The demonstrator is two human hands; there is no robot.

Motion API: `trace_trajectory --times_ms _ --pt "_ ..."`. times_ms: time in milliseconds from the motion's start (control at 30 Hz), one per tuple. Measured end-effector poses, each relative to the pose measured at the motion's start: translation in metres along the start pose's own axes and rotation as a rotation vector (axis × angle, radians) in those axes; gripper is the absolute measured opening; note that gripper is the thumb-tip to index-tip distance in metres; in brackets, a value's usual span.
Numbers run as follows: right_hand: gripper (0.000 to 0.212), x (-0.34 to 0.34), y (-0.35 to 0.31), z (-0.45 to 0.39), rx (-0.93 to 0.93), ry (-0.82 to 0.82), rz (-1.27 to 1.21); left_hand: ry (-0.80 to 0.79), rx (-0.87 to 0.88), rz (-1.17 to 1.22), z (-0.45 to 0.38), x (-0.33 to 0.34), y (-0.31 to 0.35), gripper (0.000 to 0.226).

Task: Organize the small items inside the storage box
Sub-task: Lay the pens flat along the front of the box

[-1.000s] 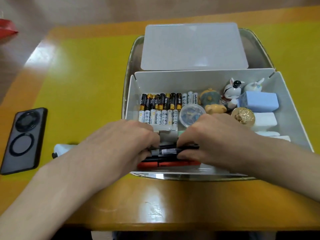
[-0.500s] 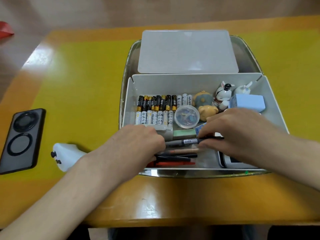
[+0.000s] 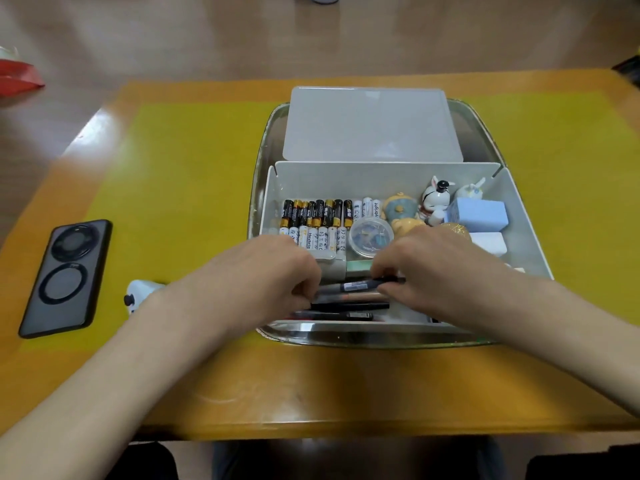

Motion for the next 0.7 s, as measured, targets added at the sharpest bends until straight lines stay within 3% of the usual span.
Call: trace_trajectory --times_ms 133,267,367,700 --pt "0.012 0.013 -0.017 -0.011 -0.071 0.017 -0.098 0.142 -0.012 0.099 0.008 -0.02 -0.01 0.006" --pt "0.008 0.015 -0.02 -0.014 -0.068 0.055 -0.178 0.086 0.02 0.008 0.005 -0.007 -0.002 0.017" --pt "0.004 0.01 -0.01 -0.008 -0.041 0.103 -0.208 0.046 0.037 -0.077 -0.002 0.005 0.004 0.007" --pt "0.01 -0.005 0.006 0.004 0.023 0.201 -0.259 0.129 0.062 -0.101 -0.011 0.0 0.011 0.021"
Point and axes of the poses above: each hand's wrist, its own z-axis away from the middle knuckle, its own x-axis out of the palm, y = z × x, the point moved 3 cm from there along -z, towards the middle knuckle, and after that the axes turned 9 degrees about y, right-handed, at the moved point
